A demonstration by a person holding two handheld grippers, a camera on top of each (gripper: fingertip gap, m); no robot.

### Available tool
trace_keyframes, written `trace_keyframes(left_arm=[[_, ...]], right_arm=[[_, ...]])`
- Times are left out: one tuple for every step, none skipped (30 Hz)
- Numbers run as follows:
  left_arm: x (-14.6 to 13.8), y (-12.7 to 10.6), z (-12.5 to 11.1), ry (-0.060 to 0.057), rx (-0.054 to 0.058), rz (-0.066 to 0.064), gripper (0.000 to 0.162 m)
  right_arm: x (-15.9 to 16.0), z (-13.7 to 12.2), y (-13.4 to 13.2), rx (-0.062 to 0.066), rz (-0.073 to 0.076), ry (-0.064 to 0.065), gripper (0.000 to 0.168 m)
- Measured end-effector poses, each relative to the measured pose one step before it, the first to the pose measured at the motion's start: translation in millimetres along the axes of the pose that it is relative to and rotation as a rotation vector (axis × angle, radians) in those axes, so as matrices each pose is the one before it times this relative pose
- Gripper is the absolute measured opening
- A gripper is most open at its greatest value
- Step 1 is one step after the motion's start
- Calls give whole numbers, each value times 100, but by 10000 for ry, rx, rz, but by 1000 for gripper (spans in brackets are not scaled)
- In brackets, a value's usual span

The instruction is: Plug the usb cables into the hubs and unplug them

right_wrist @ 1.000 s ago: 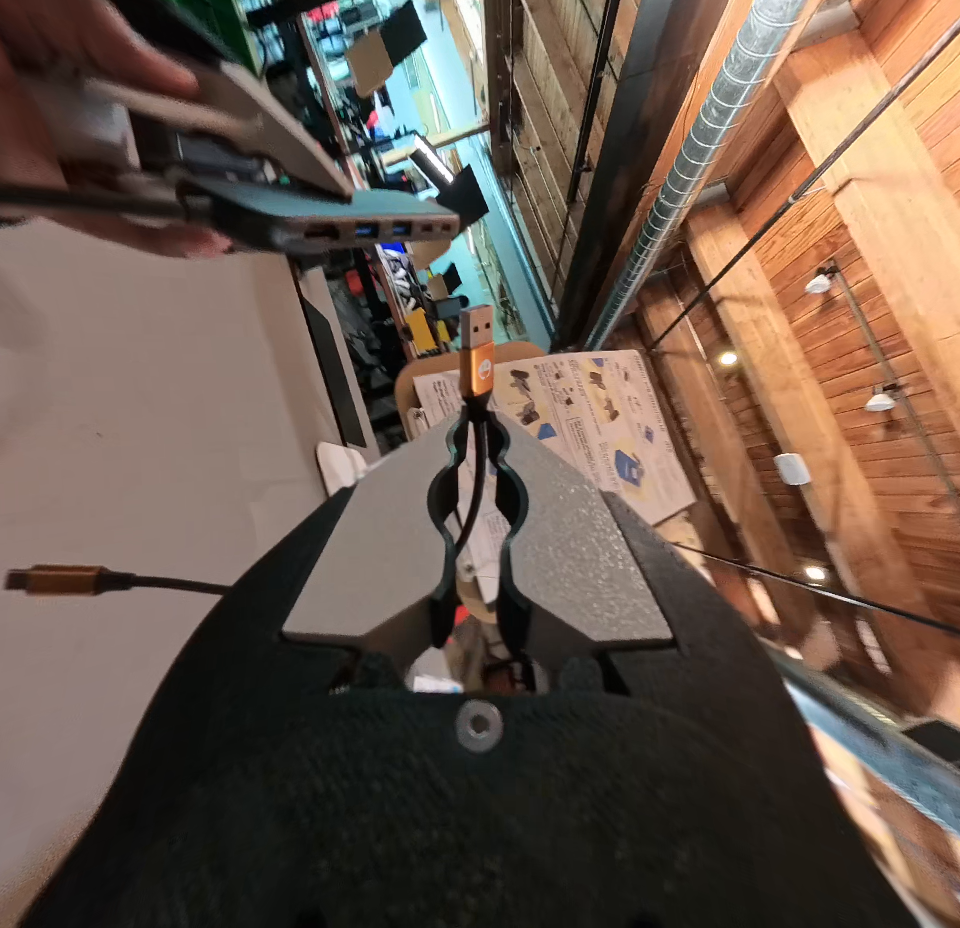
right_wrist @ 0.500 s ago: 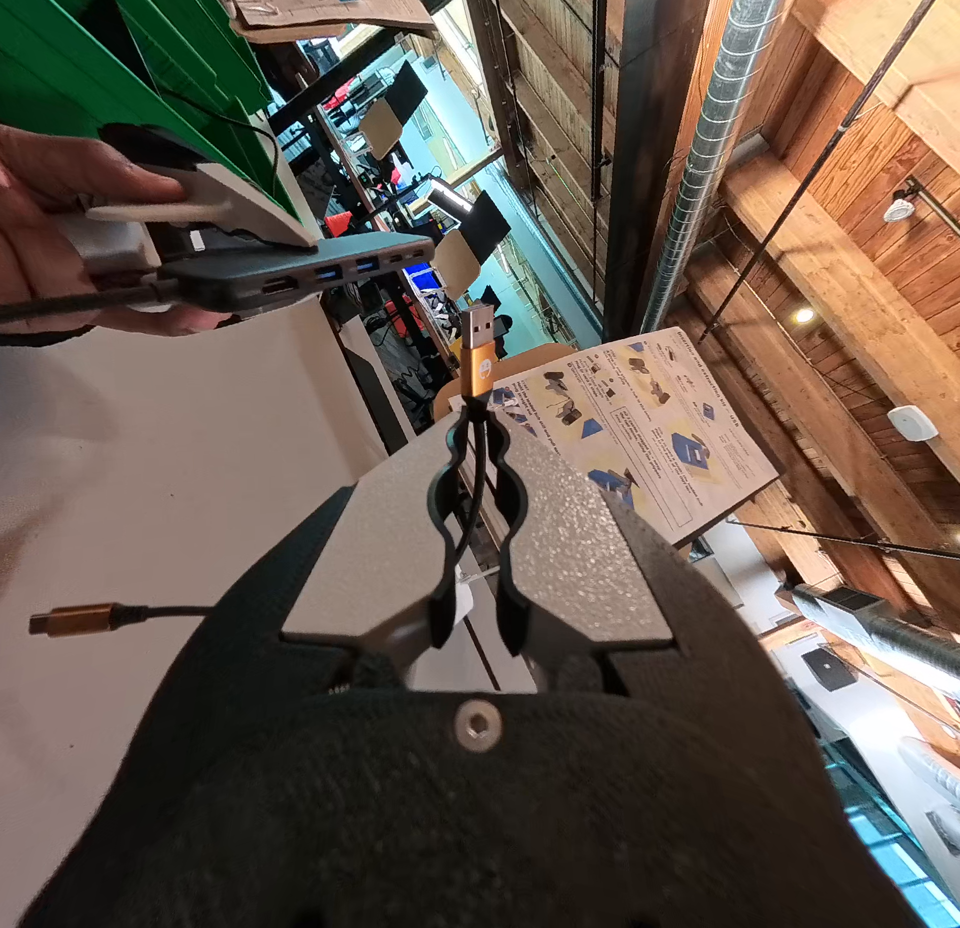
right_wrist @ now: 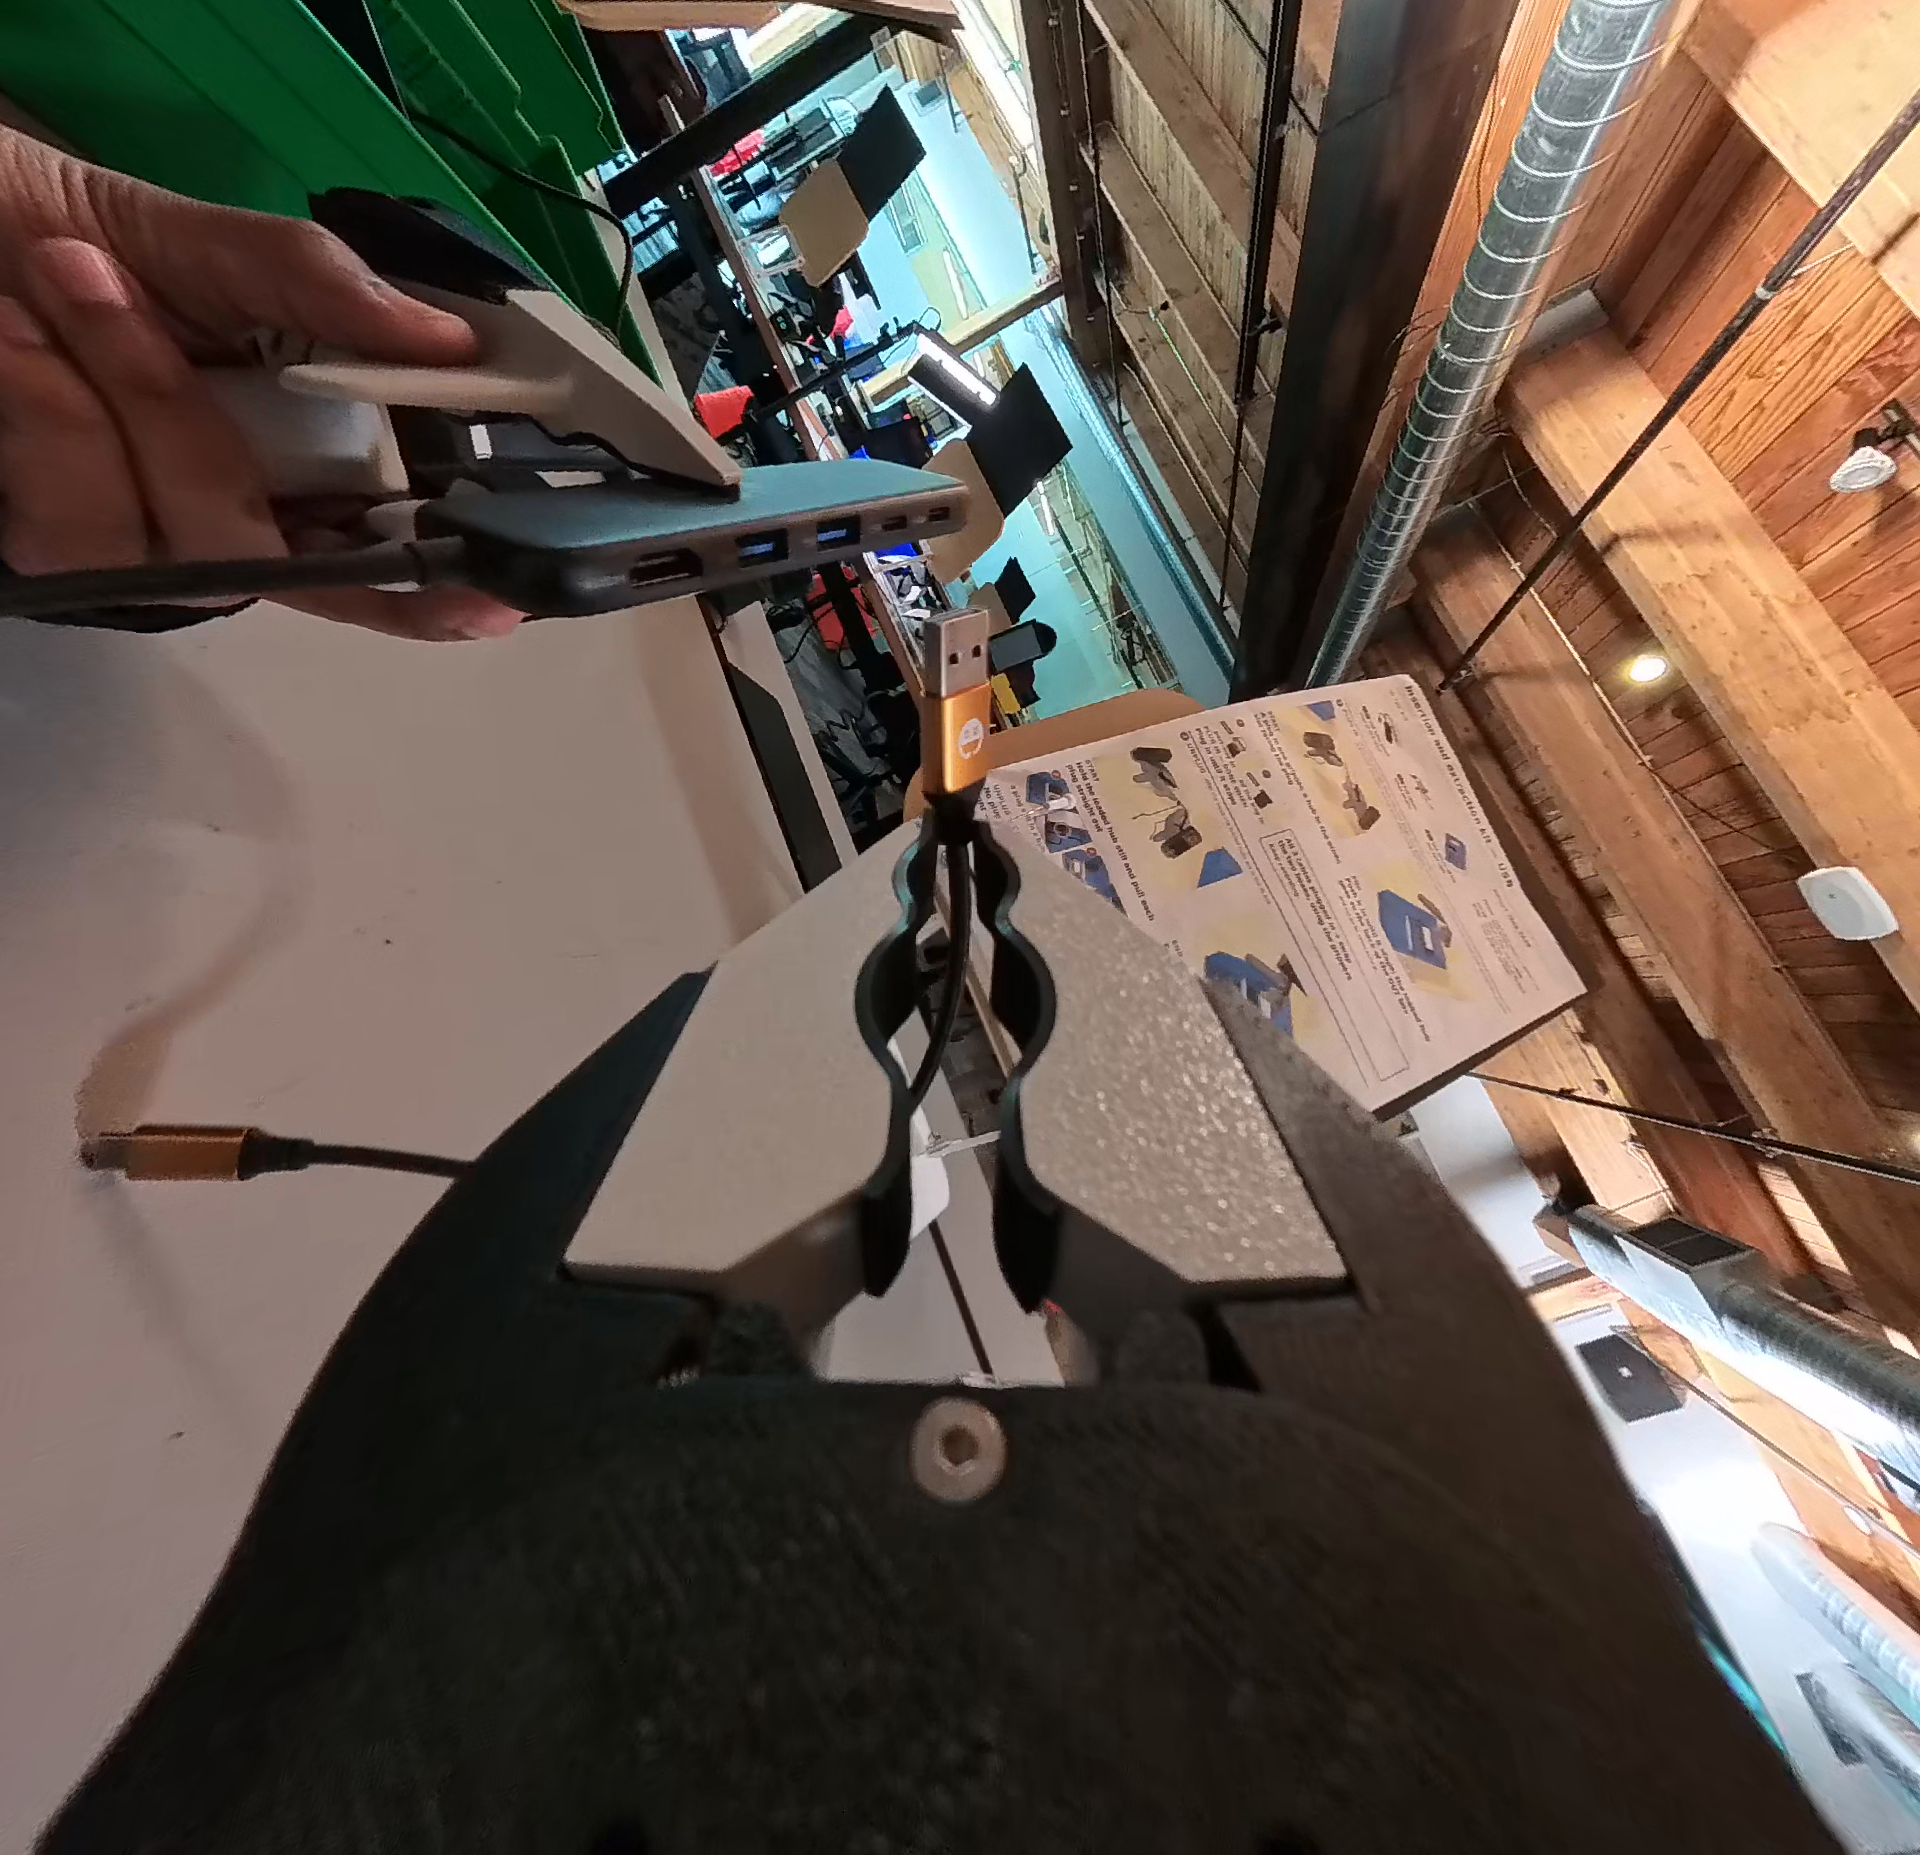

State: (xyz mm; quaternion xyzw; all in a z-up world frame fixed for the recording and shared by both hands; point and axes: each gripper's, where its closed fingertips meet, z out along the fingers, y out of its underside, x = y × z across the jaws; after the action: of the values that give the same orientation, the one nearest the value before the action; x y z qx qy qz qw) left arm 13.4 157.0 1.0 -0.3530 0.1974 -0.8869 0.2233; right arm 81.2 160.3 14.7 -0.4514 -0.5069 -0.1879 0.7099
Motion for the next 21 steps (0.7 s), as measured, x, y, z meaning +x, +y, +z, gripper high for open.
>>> trace_keyframes(left_arm=[[-22, 15, 3, -16, -8, 14, 9], [-12, 18, 15, -19, -12, 17, 9], [-33, 28, 17, -21, -18, 11, 10], [-22, 51, 8, -17, -25, 3, 10], [-35, 29, 15, -14, -19, 2, 9], [-18, 20, 17, -11, -8, 1, 10], [-18, 17, 17, -1, -7, -4, 9], [-16, 14, 10, -5, -6, -4, 10], [-24, 0, 0, -15, 0, 5, 10], [-22, -13, -11, -18, 6, 13, 10], [-11, -17, -13, -8, 12, 9, 10], [-7, -35, -18, -8, 18, 4, 10], [-22, -55, -23, -18, 24, 9, 10], [-33, -46, -25, -23, 27, 14, 10], [-13, -44, -22, -15, 22, 10, 10], [3, -35, -27, -6, 15, 4, 9], [4, -34, -14, -4, 13, 6, 10], [-2, -22, -19, -7, 13, 9, 10], [-9, -32, -7, -7, 13, 9, 10], [-4, -16, -13, -6, 12, 4, 10], [-14, -16, -15, -3, 11, 0, 10]], right_arm=[[-20, -3, 46, -2, 50, -21, 5], [-22, 16, 52, -8, 57, -25, 5], [-11, 2, 34, -6, 64, -17, 5], [-4, 3, 26, 4, 64, -16, 5], [-2, -7, 7, 5, 55, -12, 5], [17, -10, 12, 2, 42, -6, 5], [9, -6, 12, 0, 35, -5, 5], [15, -2, 18, 1, 40, -10, 5], [16, 1, 29, 1, 50, -9, 5], [22, -15, 27, 5, 65, -8, 5], [23, -5, 34, 10, 93, -15, 5], [49, 0, 44, 16, 157, -23, 5], [84, -8, 41, 33, 263, -42, 5], [146, -24, 28, 60, 392, -65, 5], [243, -49, 13, 83, 527, -77, 5], [388, -85, 7, 98, 657, -77, 5], [517, -111, -13, 117, 755, -78, 5], [565, -157, -45, 136, 813, -122, 5], [557, -186, -54, 133, 839, -186, 6], [559, -210, -58, 112, 843, -212, 6], [511, -223, -56, 96, 831, -236, 6]])
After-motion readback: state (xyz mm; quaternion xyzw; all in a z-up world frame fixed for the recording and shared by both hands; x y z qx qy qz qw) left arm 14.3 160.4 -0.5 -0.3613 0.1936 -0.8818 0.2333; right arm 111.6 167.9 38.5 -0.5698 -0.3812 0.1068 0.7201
